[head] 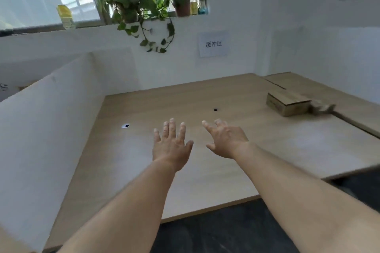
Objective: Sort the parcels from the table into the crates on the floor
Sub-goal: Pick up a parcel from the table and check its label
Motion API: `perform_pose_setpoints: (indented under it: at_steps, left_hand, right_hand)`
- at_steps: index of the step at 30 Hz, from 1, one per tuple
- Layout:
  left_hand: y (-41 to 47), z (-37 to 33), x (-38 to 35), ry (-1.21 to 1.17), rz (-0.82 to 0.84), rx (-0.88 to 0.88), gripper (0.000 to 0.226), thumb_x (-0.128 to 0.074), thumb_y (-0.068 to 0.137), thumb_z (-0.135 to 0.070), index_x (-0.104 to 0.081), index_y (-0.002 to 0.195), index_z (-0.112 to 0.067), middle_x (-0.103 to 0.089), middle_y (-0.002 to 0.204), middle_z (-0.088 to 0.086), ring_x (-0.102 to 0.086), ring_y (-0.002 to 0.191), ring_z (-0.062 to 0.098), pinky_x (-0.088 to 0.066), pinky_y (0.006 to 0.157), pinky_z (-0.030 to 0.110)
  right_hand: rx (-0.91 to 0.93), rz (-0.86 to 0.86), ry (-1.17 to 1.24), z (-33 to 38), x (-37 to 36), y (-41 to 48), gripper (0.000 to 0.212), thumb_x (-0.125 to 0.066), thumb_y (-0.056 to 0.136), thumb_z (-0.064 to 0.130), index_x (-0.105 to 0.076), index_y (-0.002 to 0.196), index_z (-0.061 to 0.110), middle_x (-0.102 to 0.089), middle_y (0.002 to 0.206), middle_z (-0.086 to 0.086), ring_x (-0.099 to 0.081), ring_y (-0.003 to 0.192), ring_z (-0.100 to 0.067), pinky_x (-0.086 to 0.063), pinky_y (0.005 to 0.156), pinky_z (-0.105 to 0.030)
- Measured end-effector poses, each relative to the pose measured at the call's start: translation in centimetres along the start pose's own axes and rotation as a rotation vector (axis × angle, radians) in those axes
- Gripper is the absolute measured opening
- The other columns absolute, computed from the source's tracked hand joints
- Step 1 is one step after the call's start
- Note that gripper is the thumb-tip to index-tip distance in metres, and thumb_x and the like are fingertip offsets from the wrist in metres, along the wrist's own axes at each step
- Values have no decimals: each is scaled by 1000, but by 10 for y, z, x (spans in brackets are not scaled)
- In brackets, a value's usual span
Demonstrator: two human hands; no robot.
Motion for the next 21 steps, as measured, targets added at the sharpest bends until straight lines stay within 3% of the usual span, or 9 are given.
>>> perform_pose_setpoints:
  at_steps: [10, 21]
  left_hand:
    - [74, -86, 21, -105, -68, -267, 66, -16, 99, -55, 6, 153, -26, 13, 161, 7, 12, 148, 25, 7, 116, 50]
    - [88, -264, 24, -125, -83, -626, 66, -13, 99, -54, 12, 152, -24, 17, 160, 8, 15, 147, 26, 9, 116, 50]
  right_hand:
    - [-219, -28, -180, -85, 46, -2, 74, -45, 92, 53, -8, 152, 29, -31, 147, -12, -38, 131, -27, -43, 93, -39]
    - [-560, 30, -287, -236, 62, -106, 74, -45, 93, 52, -7, 152, 28, -34, 141, -11, -42, 125, -28, -46, 92, -42]
Point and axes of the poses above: each hand's wrist, its own y-axis towards the middle knuckle, its own x-axis out of the back of the hand, z = x × y, the point moved 9 cm from there along y, towards the middle knuckle
